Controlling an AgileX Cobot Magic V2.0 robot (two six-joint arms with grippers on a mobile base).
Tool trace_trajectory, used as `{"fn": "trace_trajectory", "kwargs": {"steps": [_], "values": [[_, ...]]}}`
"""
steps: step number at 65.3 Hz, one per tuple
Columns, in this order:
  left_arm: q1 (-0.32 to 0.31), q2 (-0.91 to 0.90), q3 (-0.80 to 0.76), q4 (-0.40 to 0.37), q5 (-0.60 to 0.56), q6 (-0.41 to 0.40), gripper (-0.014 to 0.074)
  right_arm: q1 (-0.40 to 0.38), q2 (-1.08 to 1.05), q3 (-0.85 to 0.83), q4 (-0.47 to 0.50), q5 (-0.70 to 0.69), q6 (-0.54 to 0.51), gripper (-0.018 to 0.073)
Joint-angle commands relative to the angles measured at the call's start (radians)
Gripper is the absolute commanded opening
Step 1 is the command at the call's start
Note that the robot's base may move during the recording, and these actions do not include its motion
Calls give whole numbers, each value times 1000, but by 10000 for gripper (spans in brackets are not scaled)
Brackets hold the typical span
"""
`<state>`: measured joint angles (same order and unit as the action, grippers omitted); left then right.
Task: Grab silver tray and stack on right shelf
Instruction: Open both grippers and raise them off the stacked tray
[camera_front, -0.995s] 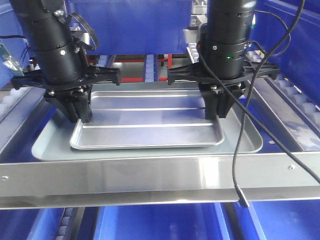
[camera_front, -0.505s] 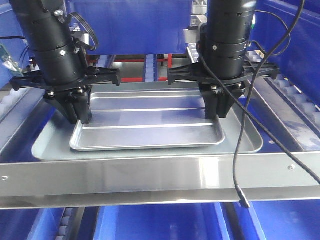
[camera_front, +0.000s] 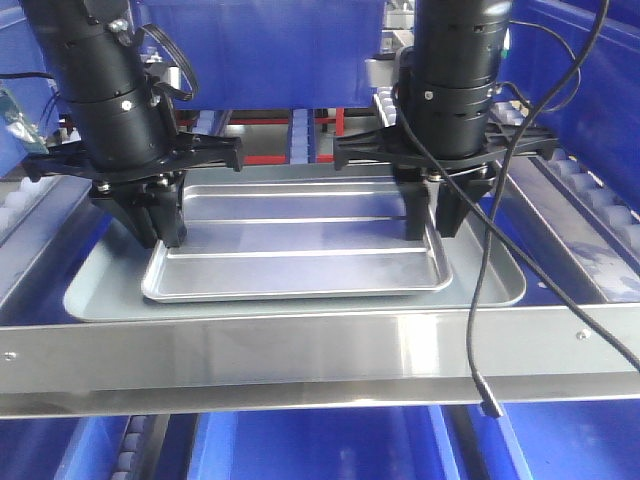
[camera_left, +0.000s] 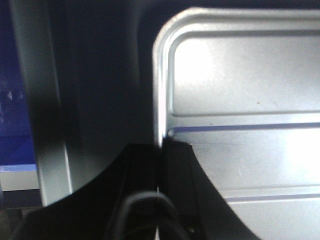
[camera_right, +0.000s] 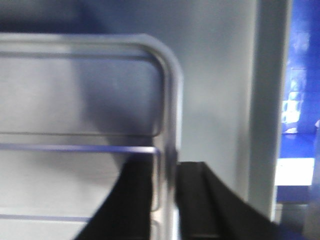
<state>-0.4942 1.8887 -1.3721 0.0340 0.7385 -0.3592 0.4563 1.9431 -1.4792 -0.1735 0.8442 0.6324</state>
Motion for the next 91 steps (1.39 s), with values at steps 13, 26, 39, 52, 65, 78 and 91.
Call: {"fn": "trace_trajectory", "kwargs": {"steps": [13,26,39,52,65,78,91], "values": [[-34,-53,-38,-52,-60,30,-99,21,-63,-52,83,-133,-9,526],[-34,-53,-38,-34,-16,30,-99,21,-63,-52,80,-115,-9,526],[-13,-53,-38,-11,43,30,-97,21,-63,-52,37,-83,-9,526],[15,-53,-38,-12,83,30,-78,21,-63,-52,29,-71,-9,526],[25,-53,-38,-11,92,30,155,21,-63,-52,29,-68,-8,526],[25,-53,-38,44,129,30,236,21,-63,-52,29,-56,-8,526],[25,-53,-38,58,136,30,236,21,-63,-52,29,-57,-8,521]]}}
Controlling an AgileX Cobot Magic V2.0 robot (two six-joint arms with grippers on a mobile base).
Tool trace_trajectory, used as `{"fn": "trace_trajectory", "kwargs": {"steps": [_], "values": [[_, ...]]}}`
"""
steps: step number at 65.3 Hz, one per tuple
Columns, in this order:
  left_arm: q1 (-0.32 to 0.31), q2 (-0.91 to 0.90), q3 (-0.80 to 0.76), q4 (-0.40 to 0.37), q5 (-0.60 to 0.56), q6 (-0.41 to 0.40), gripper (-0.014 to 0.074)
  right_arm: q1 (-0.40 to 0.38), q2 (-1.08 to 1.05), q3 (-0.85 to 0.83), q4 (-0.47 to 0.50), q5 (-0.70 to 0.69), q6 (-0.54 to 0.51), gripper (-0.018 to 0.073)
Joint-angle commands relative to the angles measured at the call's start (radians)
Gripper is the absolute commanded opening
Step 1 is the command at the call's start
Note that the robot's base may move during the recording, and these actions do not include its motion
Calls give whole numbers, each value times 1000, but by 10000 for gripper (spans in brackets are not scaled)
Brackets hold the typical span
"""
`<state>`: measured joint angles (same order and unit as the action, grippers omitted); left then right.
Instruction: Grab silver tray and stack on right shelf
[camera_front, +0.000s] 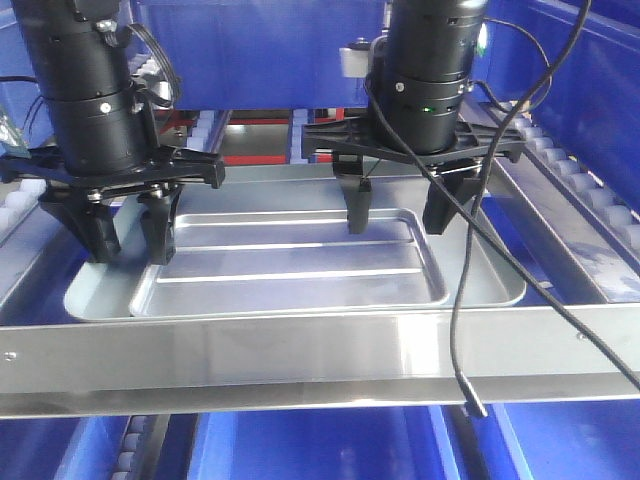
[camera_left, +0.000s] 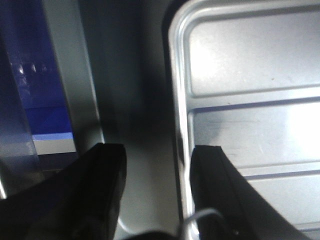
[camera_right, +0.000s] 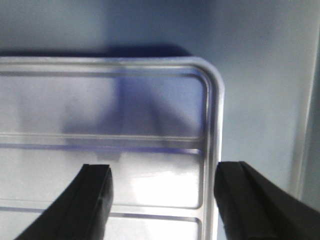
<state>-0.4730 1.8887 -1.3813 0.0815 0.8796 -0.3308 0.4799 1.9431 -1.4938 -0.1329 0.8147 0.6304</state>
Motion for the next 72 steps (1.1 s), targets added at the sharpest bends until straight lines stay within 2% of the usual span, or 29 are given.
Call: {"fn": "trace_trajectory", "kwargs": {"steps": [1,8,13,16,20,25,26,30,40,51,63,72], "values": [[3,-53,-29,10,-5,2,236,-2,-63,-37,-11,-28,-6,521],[3,-53,-40,16,-9,2,217,-2,-63,-37,-11,-28,-6,518],[3,-53,-58,16,-7,2,126,-2,-63,-38,-11,-23,-6,477],[3,-53,-72,16,4,2,32,-2,-63,-45,-11,-13,-6,404],[3,-53,-103,16,24,2,-114,-2,-68,-54,-11,-2,-6,255],[3,-55,-143,8,43,2,-81,-2,-79,-55,-11,-2,-6,38],[3,-56,-150,6,48,2,-83,-2,-81,-55,-11,-2,-6,28],[3,-66,-172,-10,60,2,-91,-1,-92,-55,-11,0,-6,82],[3,-113,-175,-36,41,2,-91,2,-123,-53,-11,19,-10,49],[3,-177,-149,-54,-35,2,-91,22,-173,-31,-13,-16,-90,49],[3,-269,-54,-72,-151,2,-91,32,-257,63,-14,-188,-114,49],[3,-355,76,-74,-278,2,-91,34,-340,178,-14,-358,-114,49]]}}
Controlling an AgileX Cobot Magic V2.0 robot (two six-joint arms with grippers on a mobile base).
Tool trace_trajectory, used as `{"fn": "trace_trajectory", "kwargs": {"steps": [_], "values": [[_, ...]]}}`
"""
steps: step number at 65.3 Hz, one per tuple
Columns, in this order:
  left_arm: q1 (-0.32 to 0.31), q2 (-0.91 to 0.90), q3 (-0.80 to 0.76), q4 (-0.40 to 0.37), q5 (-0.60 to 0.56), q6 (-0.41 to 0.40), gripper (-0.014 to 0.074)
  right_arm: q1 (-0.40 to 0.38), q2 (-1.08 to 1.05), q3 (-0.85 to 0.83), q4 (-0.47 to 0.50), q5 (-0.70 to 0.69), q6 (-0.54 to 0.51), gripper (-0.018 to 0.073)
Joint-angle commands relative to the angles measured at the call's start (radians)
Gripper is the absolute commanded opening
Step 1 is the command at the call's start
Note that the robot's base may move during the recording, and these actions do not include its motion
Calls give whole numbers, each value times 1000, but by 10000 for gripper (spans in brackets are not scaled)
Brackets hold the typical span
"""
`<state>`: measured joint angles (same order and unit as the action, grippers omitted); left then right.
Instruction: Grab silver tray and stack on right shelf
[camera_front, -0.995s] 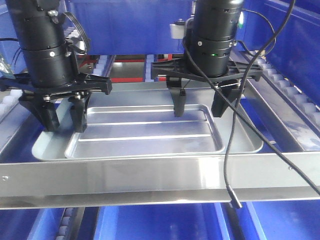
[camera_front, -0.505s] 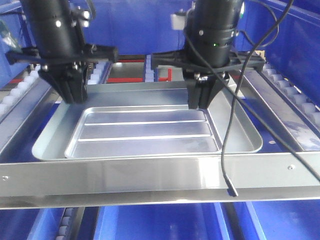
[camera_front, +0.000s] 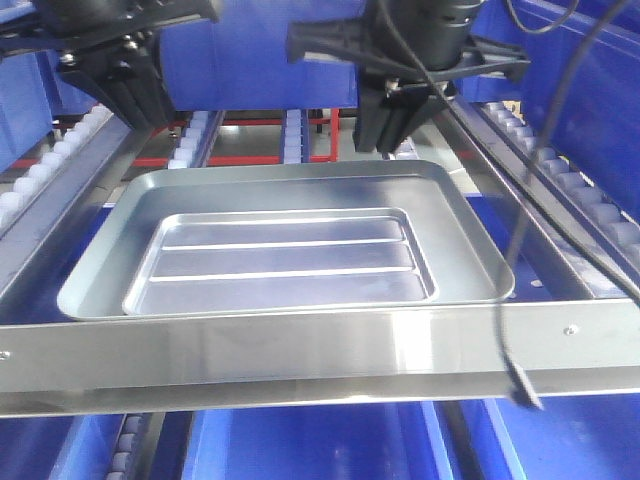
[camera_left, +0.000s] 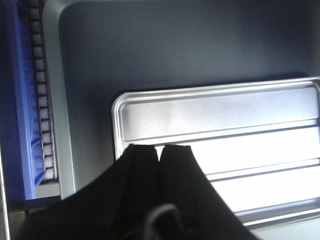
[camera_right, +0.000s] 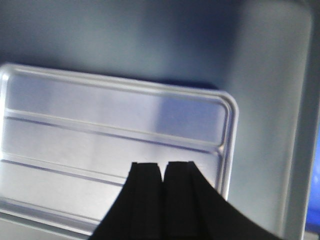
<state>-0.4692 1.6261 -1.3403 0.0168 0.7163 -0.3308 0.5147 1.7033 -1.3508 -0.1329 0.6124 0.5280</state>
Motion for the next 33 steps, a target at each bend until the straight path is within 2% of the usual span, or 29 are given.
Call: {"fn": "trace_trajectory", "kwargs": {"steps": [1,12,21,33], "values": [[0,-103,50,-9,-128,2,-91,-1,-110,49,-15,-174,-12,49],[0,-224,255,4,-345,4,-90,-1,-234,236,-40,-383,-12,49],[0,-346,421,51,-485,4,-90,-1,-365,424,-120,-519,-12,49],[0,-568,646,136,-635,4,-90,-1,-585,642,-210,-601,-12,49]]}}
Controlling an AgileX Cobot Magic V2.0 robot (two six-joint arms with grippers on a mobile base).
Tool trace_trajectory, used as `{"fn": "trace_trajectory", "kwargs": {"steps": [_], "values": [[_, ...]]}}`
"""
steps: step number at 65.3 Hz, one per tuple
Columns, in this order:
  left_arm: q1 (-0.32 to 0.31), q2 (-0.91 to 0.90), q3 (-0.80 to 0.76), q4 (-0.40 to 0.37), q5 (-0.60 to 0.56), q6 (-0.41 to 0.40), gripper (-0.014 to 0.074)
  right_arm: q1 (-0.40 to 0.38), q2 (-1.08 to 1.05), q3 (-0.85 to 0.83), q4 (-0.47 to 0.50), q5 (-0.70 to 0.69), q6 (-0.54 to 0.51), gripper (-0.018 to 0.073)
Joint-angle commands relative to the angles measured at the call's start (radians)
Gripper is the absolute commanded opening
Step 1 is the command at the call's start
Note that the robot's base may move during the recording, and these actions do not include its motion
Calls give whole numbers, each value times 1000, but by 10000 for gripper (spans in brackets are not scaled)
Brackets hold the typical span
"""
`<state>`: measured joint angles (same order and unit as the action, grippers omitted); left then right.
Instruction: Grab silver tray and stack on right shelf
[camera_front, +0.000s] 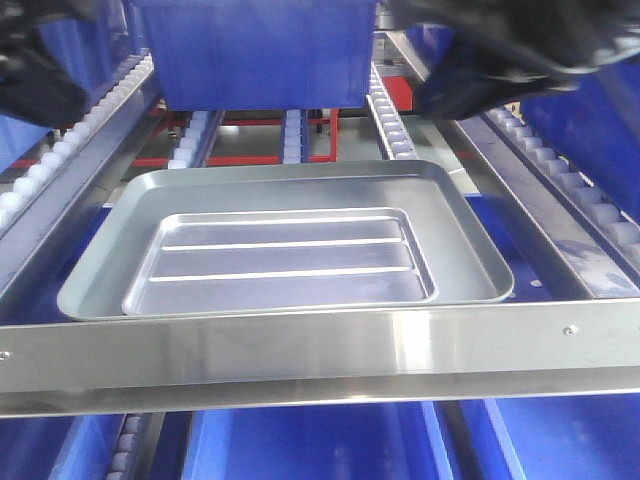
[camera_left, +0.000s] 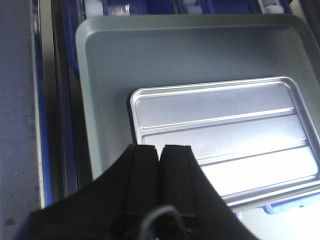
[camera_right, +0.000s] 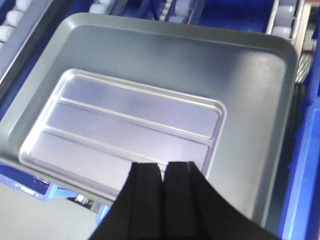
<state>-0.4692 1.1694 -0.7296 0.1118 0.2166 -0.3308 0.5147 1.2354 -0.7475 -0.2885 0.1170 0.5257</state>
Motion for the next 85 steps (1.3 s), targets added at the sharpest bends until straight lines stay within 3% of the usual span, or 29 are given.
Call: {"fn": "trace_trajectory", "kwargs": {"steps": [1,12,22,32,41,47,55,69,77,85], "values": [[0,-138,57,54,-152,4,-90,-1,-141,56,-60,-106,-9,49],[0,-343,179,203,-201,4,-91,-1,-306,160,-80,-105,-9,49],[0,-435,199,210,-205,4,-91,-1,-352,161,-77,-117,-6,49],[0,-505,199,210,-205,4,-91,-1,-368,164,-56,-256,11,49],[0,-625,231,214,-207,4,-91,-1,-451,236,-91,-508,10,49],[0,-736,271,206,-202,4,-91,-1,-533,317,-91,-603,10,49],[0,-892,314,206,-114,4,-91,-1,-667,409,-91,-557,10,49],[0,-1089,320,157,260,4,-91,-1,-867,480,-91,-371,10,49],[0,-1124,320,153,301,4,-91,-1,-923,481,-91,-281,10,49],[0,-1124,320,153,301,4,-91,-1,-924,481,-91,-278,10,49]]}}
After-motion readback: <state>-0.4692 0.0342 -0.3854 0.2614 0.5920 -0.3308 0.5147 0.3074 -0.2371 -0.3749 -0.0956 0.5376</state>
